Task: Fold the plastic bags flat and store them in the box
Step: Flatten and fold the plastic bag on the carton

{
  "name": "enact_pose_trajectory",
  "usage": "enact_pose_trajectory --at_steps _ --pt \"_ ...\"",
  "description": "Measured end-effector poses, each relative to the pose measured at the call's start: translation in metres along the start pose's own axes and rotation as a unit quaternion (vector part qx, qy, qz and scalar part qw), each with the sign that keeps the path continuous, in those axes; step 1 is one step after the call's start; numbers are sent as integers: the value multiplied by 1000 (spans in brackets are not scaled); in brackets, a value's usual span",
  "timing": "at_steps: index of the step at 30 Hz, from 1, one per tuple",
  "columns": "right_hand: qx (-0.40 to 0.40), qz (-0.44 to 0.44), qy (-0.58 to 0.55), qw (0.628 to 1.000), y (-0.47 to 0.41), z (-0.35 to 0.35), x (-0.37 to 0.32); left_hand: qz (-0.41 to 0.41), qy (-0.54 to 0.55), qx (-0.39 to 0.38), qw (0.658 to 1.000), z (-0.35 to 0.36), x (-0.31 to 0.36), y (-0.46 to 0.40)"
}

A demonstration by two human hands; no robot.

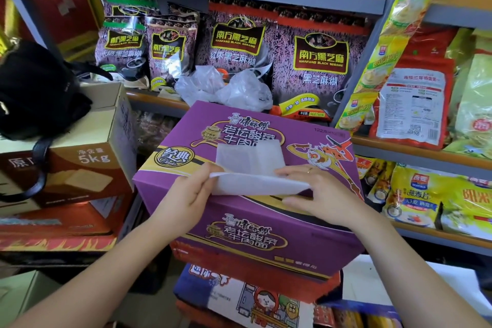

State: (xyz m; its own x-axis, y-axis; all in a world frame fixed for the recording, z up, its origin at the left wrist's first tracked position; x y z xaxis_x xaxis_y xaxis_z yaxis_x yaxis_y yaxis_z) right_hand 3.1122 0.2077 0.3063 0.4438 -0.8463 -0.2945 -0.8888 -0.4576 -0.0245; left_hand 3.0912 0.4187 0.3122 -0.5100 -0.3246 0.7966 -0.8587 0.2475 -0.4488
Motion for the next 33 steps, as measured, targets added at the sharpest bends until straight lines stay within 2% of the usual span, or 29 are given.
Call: enact_pose_trajectory --at_steps 2,6,10,14,18,21,23,25,28,29,30,33 --pt "27 7 -23 999 -6 -1 -5 -23 16 21 999 -3 -5 -3" --pt "44 106 -90 989 -14 -1 2 -68 21 23 997 -1 -12 -9" --pt "56 174 -117 976 -24 -3 4 -78 -81 37 993 0 -20 -23" --pt "81 247 -36 965 -36 -2 8 -82 -180 34 980 5 -24 -40" --pt "80 306 33 948 -43 0 12 -99 -313 -1 945 12 -28 -49" --pt "69 343 58 935 -44 0 14 -116 -354 -2 928 10 -25 -54" --pt "59 361 72 928 -46 1 15 -67 -382 -4 922 10 -24 -56" --pt "58 366 90 925 -48 1 14 28 -387 9 922 11 -18 -60" --pt "62 359 126 922 -51 -1 10 176 -407 -81 893 28 -19 -63" --pt "61 357 137 922 -51 -2 9 185 -407 -131 885 32 -25 -63" --pt "59 356 145 921 -50 -2 8 165 -400 -172 885 33 -33 -63" --pt "60 348 219 910 -49 -5 1 37 -343 -259 902 28 -51 -62"
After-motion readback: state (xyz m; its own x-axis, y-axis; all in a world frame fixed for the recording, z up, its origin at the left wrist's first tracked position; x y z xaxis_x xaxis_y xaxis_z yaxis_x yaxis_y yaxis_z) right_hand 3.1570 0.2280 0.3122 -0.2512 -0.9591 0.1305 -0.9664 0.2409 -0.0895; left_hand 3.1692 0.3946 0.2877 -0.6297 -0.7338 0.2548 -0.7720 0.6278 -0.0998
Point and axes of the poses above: each hand's wrist, its own y-axis away from the middle knuckle, its own z-axis out of the palm, x = y × z, the point moved 7 cm from there along -y, towards the middle knuckle, and after that the axes turned 13 degrees about y, right-handed, at the moved point
